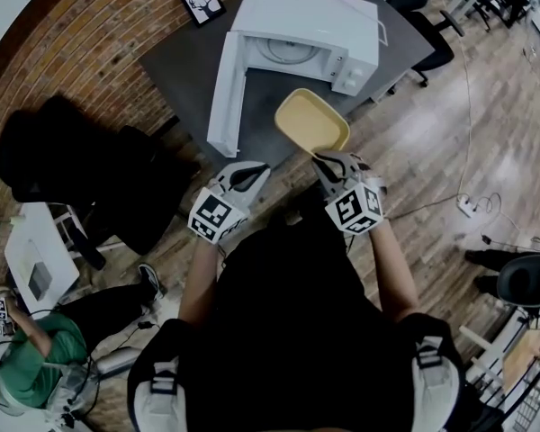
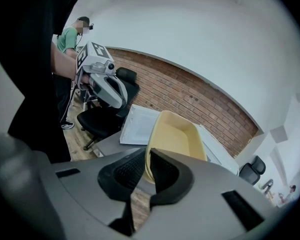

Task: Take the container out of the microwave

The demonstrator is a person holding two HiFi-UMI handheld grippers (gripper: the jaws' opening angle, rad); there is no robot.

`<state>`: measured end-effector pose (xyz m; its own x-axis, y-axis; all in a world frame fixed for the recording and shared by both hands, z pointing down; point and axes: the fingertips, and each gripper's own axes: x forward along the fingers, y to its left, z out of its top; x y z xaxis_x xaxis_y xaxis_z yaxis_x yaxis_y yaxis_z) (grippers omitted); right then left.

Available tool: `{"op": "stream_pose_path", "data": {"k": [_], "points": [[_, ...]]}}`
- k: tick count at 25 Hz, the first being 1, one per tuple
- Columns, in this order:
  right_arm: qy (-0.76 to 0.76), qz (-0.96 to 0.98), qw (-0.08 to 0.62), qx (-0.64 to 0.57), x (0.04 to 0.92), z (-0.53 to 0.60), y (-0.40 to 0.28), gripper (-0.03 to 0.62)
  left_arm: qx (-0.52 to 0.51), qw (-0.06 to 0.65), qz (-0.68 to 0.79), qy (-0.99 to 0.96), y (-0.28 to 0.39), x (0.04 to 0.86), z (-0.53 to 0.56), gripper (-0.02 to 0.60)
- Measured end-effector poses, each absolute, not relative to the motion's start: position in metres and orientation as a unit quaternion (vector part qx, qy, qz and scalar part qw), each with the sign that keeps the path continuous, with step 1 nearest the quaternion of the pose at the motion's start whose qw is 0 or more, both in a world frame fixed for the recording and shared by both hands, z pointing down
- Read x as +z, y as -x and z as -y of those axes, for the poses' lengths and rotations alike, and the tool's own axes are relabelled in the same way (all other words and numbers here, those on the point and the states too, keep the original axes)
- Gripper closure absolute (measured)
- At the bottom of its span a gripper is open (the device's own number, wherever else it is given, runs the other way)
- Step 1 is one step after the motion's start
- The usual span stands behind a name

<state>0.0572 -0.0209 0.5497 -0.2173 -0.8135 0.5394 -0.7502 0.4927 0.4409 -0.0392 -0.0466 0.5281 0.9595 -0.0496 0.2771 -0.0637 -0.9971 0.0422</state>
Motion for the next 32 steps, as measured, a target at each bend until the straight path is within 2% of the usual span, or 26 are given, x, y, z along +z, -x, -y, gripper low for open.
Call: {"op": "stream_pose_path", "data": {"k": [32], "points": [[-0.511, 0.767, 0.386, -0.036, 0.554, 0.022, -0.065, 0.568, 0.138, 0.029, 0.01, -0.99, 0.028, 0.529, 0.058, 0.58]]}}
